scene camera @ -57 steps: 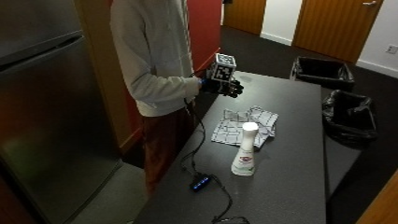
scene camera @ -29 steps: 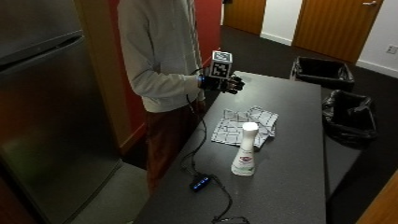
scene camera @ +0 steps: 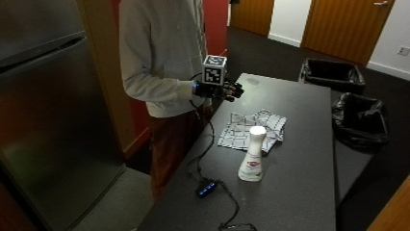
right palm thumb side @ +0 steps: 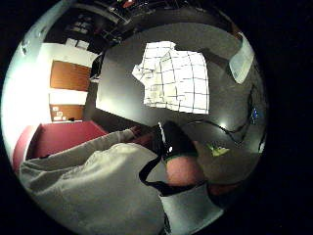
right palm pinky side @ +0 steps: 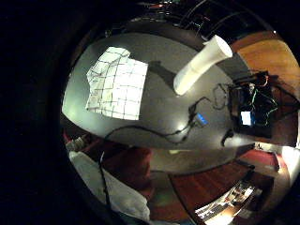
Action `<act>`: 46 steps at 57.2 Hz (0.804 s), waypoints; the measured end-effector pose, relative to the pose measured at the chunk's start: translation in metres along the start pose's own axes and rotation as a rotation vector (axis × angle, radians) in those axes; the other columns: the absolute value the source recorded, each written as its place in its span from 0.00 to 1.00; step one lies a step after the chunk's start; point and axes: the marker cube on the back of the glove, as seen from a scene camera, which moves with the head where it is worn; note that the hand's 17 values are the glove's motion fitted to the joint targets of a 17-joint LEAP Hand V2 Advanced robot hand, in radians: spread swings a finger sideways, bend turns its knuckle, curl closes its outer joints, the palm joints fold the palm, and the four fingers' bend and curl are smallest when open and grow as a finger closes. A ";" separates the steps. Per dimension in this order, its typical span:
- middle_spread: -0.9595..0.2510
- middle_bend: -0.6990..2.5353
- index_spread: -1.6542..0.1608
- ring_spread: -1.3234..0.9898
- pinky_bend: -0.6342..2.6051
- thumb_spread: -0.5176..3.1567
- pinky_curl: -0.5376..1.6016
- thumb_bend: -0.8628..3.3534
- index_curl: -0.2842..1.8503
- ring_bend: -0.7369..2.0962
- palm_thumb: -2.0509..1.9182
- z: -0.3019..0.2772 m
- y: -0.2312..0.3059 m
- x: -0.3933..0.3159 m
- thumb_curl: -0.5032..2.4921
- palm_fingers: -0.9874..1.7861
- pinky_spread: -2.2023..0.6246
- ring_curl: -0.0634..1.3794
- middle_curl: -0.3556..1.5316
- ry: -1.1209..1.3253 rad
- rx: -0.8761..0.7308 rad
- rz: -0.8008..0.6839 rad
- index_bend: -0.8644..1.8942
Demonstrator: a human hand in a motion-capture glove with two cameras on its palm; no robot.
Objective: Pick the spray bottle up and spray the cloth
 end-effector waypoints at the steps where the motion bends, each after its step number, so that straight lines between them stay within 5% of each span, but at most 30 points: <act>1: 0.79 0.28 0.70 0.60 0.32 0.41 0.39 0.20 0.24 0.36 0.68 -0.001 0.002 0.003 0.29 0.38 0.87 0.19 0.34 0.004 0.001 0.003 0.37; 11: 0.79 0.28 0.70 0.60 0.31 0.41 0.40 0.20 0.25 0.35 0.68 -0.008 0.018 0.031 0.30 0.39 0.87 0.20 0.35 0.017 0.034 0.050 0.37; 24: 0.75 0.30 0.71 0.59 0.29 0.41 0.39 0.20 0.26 0.38 0.69 -0.020 0.030 0.094 0.30 0.47 0.86 0.22 0.37 -0.103 0.352 0.161 0.36; 46: 0.72 0.31 0.76 0.57 0.30 0.41 0.41 0.20 0.23 0.41 0.69 -0.001 0.006 0.158 0.31 0.47 0.86 0.25 0.38 -0.465 0.574 0.315 0.35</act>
